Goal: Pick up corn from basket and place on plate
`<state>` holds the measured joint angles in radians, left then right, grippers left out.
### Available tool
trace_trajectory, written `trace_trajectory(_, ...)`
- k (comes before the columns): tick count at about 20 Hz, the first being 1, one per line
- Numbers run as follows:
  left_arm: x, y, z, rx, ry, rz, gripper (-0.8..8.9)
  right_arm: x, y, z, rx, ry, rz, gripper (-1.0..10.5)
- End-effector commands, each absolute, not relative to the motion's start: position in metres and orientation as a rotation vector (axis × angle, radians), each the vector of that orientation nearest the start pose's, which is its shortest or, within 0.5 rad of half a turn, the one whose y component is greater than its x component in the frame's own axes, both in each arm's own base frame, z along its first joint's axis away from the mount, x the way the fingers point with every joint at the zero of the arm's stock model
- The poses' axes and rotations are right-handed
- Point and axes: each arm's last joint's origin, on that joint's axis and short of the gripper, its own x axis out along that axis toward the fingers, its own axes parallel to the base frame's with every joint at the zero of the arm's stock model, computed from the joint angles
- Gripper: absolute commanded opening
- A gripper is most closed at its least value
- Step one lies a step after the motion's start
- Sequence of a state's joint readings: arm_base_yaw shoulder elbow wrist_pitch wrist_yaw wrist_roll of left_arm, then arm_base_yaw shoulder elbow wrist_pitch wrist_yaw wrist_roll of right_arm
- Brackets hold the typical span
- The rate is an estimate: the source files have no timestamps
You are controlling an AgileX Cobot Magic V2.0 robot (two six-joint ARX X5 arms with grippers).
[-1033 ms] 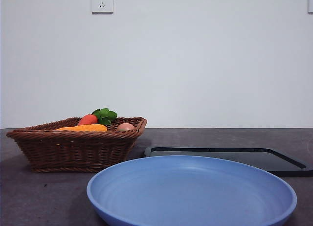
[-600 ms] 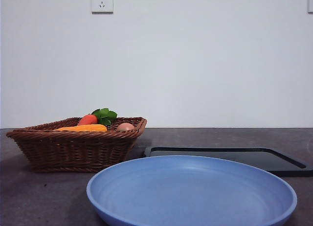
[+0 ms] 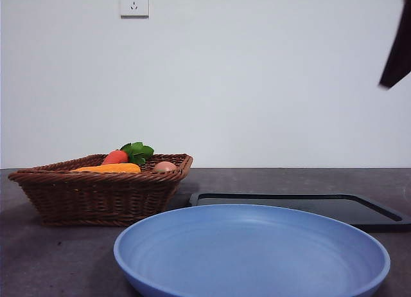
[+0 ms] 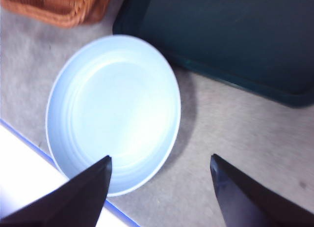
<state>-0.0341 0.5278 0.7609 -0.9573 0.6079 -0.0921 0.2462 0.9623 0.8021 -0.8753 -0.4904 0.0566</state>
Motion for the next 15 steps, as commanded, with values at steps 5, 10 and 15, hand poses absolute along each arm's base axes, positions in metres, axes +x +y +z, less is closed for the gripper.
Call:
trace_trajectory(5,0.085,-0.020,0.297,-0.287,0.714,-0.591,4.19,0.205,0.086,0.221,0.147,1.214,0.688,3.2)
trace_trajectory(10,0.085,-0.020,0.297,-0.287,0.715,-0.591,4.19,0.225,0.103,0.186,0.124,1.305,0.706,3.1)
trace_trajectory(15,0.085,-0.020,0.297,-0.288,0.715,-0.591,4.19,0.233,0.112,0.166,0.102,1.356,0.698,2.3)
